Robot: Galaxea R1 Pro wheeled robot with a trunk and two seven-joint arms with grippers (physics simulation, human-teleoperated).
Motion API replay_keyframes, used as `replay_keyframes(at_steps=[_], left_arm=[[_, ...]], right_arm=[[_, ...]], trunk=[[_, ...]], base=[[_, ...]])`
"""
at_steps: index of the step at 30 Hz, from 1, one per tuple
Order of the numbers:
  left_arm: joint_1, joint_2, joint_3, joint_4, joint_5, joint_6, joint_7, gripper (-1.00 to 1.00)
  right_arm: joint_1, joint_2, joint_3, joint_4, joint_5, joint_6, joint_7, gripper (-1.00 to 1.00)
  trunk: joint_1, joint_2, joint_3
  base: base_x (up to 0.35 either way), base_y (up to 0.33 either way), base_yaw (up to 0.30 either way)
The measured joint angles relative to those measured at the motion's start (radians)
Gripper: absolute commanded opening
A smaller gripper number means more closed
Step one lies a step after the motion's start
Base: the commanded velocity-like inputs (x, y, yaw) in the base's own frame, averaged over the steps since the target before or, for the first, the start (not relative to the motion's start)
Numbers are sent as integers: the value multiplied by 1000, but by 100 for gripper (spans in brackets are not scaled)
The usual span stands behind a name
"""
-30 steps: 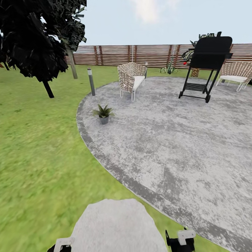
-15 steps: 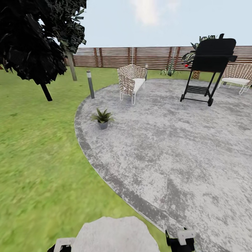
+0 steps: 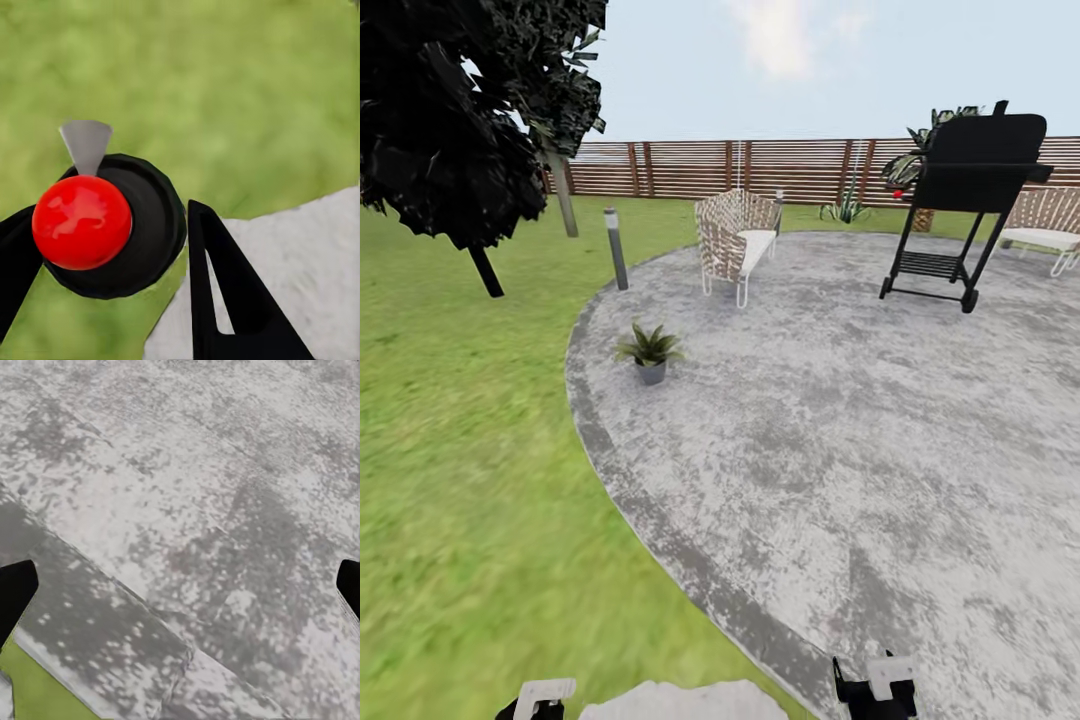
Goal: Pick up the pesticide atomizer in the garden and spray insectifuge to fully cover both potted plants in the garden.
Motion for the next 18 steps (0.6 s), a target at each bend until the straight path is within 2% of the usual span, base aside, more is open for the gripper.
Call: replay_keyframes(at_steps=[18], left_arm=[[0,0,0,0,0,0,0,-100]], right_arm=[[0,0,0,0,0,0,0,100]], trunk=[[0,0,0]], base=[[340,0,0]])
